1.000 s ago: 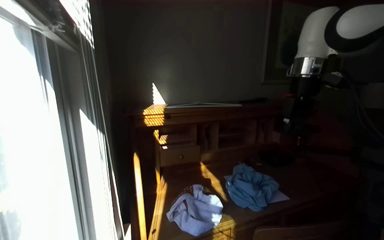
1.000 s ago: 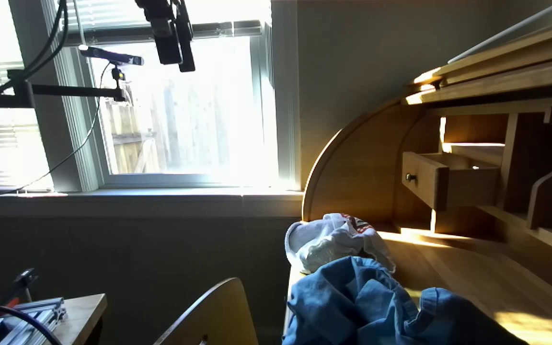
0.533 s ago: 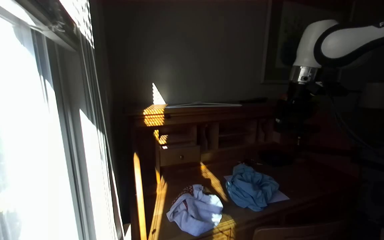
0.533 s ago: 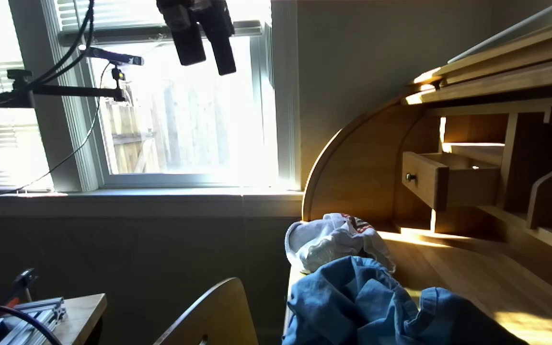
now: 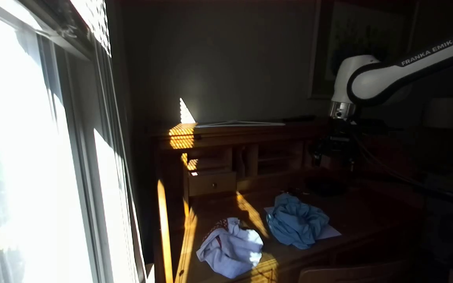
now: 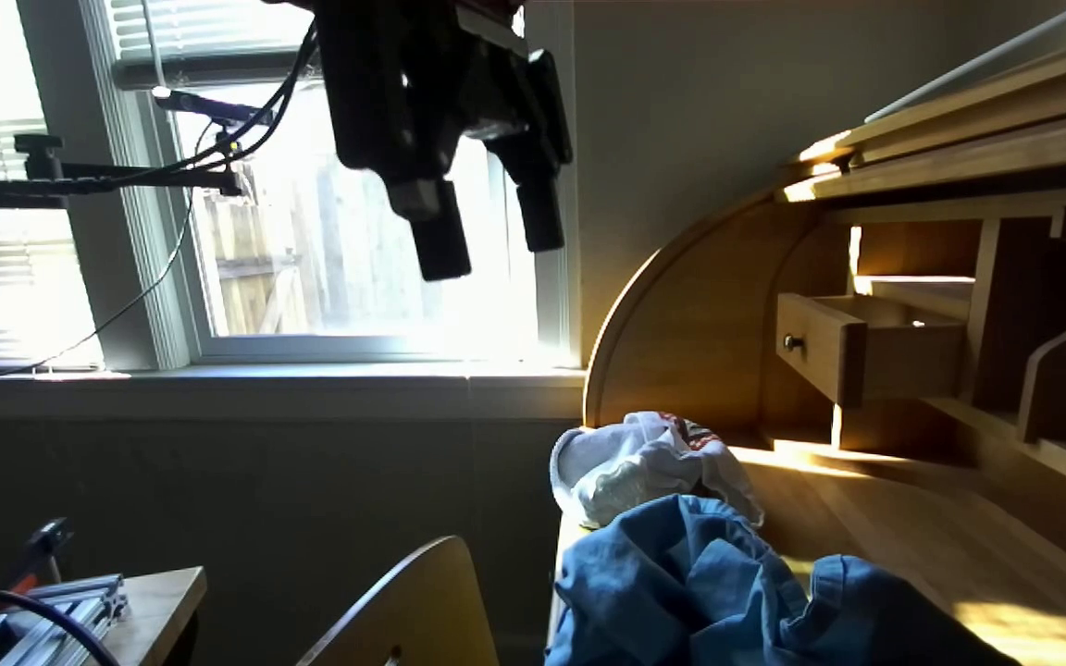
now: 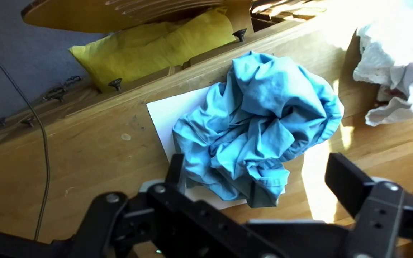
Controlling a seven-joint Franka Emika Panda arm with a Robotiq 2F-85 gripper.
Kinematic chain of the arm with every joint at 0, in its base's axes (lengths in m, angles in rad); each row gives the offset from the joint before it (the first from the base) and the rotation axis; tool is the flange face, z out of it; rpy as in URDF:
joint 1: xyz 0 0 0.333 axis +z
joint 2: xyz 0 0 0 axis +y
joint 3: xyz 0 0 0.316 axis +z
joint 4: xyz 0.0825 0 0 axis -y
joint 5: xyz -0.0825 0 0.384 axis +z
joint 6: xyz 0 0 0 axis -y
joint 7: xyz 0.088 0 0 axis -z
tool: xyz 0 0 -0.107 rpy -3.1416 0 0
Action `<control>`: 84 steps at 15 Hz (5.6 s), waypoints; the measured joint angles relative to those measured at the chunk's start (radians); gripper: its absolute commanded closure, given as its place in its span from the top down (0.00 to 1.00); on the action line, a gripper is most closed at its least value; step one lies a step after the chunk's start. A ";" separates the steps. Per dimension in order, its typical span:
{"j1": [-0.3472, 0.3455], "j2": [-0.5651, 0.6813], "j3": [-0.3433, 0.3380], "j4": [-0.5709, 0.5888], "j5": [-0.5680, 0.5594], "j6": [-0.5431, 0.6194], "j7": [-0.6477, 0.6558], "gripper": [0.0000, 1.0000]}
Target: Hang the blue fabric on the backrest of the chair.
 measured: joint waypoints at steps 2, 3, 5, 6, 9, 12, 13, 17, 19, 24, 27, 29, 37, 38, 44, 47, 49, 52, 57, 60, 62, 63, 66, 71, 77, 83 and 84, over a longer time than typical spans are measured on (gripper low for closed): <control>-0.001 0.044 0.006 -0.010 -0.033 0.048 0.057 1.00; -0.001 0.062 0.008 -0.019 -0.048 0.078 0.082 1.00; 0.000 0.089 0.010 -0.039 -0.066 0.140 0.116 1.00; 0.001 0.098 0.010 -0.051 -0.070 0.169 0.126 1.00; 0.001 0.117 0.010 -0.083 -0.077 0.236 0.159 1.00; 0.004 0.122 0.006 -0.093 -0.079 0.240 0.177 1.00; 0.004 0.122 0.006 -0.093 -0.079 0.240 0.177 1.00; 0.005 0.122 0.005 -0.093 -0.079 0.240 0.177 1.00; 0.004 0.126 -0.001 -0.094 -0.078 0.240 0.186 1.00; 0.003 0.218 -0.034 -0.082 -0.060 0.300 0.239 1.00; 0.015 0.315 -0.048 -0.049 -0.017 0.382 0.242 1.00; 0.028 0.382 -0.053 -0.025 -0.003 0.468 0.252 1.00; 0.115 0.584 -0.119 0.079 0.002 0.723 0.298 1.00; 0.127 0.599 -0.132 0.088 -0.002 0.735 0.295 1.00; 0.172 0.634 -0.185 0.108 -0.062 0.766 0.147 1.00; 0.172 0.636 -0.203 0.108 -0.151 0.790 0.098 1.00; 0.169 0.637 -0.209 0.108 -0.172 0.806 0.059 1.00; 0.159 0.648 -0.191 0.101 -0.111 0.854 -0.113 1.00; 0.004 0.669 -0.004 0.089 0.015 0.867 -0.402 1.00; -0.007 0.672 -0.030 0.092 0.016 0.870 -0.480 1.00; -0.001 0.672 -0.071 0.098 0.015 0.872 -0.517 1.00; 0.000 0.672 -0.086 0.100 0.015 0.873 -0.533 1.00; -0.019 0.673 -0.082 0.100 0.015 0.876 -0.549 1.00; -0.035 0.679 -0.035 0.100 0.017 0.876 -0.556 1.00; -0.054 0.692 0.000 0.099 0.017 0.876 -0.570 1.00; -0.023 0.693 -0.037 0.099 0.015 0.897 -0.600 0.96; -0.013 0.694 -0.048 0.099 0.013 0.912 -0.619 0.74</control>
